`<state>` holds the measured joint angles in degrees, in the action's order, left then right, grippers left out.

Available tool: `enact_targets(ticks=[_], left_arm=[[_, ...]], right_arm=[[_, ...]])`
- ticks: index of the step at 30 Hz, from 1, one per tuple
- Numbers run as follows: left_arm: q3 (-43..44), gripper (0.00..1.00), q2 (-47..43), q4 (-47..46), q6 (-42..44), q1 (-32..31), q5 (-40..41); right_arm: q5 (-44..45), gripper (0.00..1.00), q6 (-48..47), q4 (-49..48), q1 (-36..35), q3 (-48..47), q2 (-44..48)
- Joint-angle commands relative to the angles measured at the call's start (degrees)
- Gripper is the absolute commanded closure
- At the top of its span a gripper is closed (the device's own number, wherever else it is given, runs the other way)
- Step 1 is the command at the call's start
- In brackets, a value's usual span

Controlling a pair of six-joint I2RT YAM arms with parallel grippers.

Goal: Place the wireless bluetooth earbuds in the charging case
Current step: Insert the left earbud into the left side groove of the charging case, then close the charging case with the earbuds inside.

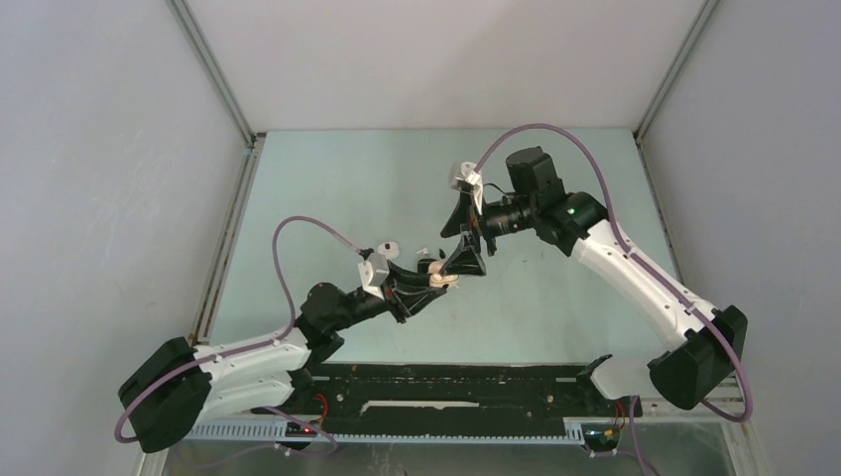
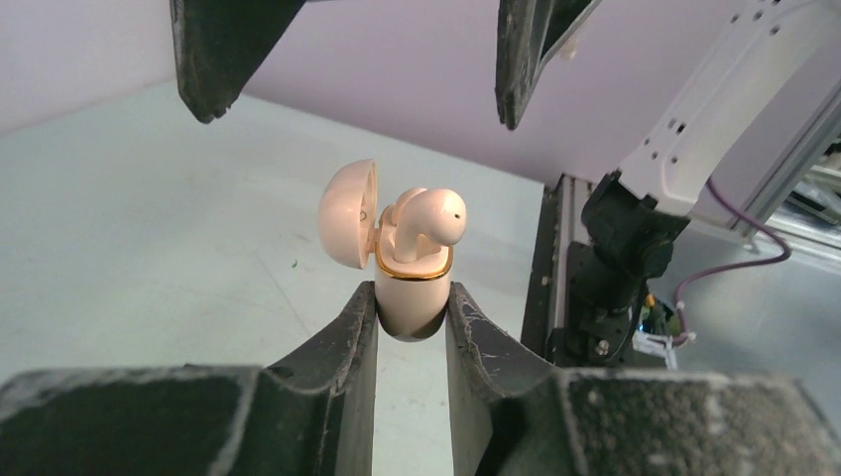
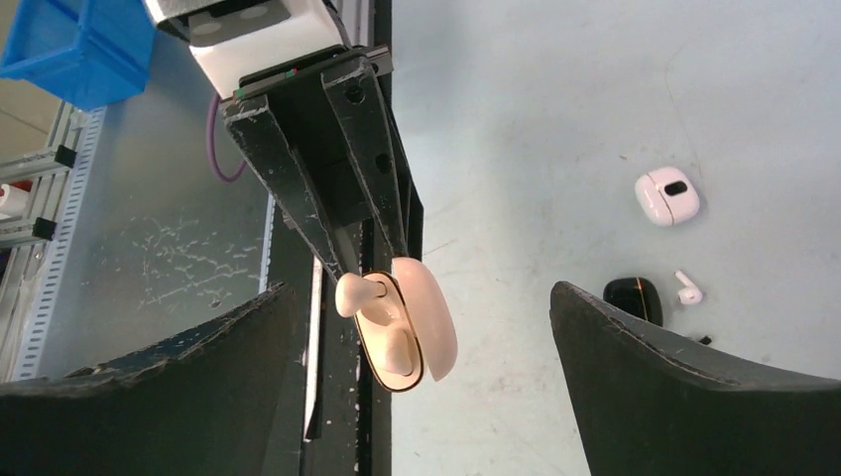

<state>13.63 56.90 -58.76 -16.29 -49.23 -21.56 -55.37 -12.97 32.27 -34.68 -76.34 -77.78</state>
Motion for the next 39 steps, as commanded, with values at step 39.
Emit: enact_targets(ticks=[39], left_arm=[[1.9, 1.00, -5.3, 6.9, 7.4, -2.5, 2.0]], right_arm=[[-3.2, 0.04, -10.2, 8.3, -1.9, 0.3, -3.1]])
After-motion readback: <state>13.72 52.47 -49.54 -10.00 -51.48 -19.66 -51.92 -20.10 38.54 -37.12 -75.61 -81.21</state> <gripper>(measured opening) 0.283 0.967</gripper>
